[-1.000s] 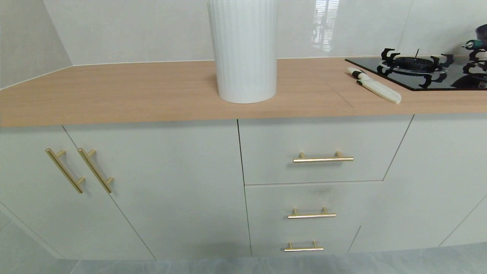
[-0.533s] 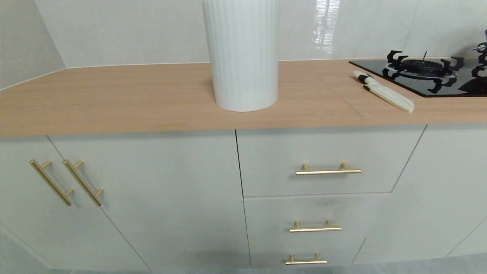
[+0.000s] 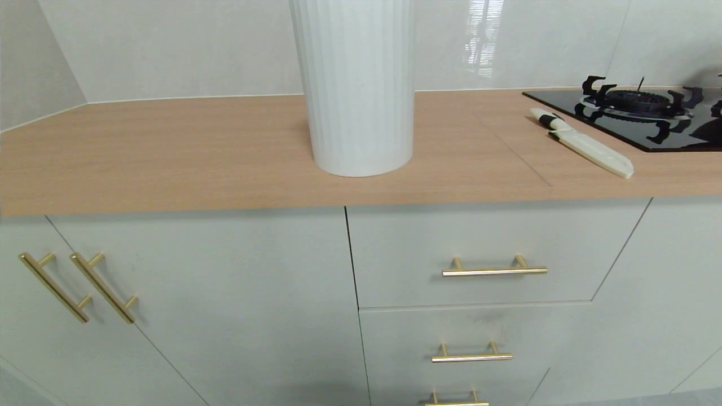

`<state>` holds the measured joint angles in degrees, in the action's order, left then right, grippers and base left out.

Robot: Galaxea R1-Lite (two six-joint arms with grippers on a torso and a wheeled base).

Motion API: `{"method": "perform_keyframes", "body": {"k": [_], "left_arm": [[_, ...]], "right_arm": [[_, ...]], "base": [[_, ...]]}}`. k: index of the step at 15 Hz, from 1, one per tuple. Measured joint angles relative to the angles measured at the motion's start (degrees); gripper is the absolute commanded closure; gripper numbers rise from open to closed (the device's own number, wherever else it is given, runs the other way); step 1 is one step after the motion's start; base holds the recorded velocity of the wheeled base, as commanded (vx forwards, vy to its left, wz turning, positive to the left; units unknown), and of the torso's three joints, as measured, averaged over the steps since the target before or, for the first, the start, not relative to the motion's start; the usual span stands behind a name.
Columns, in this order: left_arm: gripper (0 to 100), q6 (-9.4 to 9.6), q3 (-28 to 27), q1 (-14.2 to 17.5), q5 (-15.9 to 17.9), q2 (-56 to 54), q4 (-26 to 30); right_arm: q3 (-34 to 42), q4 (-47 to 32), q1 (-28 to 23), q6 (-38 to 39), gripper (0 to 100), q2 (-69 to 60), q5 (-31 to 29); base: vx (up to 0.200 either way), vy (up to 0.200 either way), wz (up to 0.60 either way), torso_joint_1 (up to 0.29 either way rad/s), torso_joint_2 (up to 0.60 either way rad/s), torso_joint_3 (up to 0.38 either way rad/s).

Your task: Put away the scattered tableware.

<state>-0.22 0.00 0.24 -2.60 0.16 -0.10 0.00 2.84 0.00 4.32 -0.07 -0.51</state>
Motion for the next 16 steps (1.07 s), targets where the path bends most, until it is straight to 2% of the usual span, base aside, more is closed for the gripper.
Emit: {"method": "perform_keyframes", "body": {"k": [16], "left_arm": [[0, -0.02, 0.0, 0.0, 0.0, 0.0, 0.0]], "right_arm": [[0.0, 0.0, 0.0, -0.1, 0, 0.0, 0.1]], "base": [[0.000, 0.000, 0.00, 0.000, 0.00, 0.000]]}}
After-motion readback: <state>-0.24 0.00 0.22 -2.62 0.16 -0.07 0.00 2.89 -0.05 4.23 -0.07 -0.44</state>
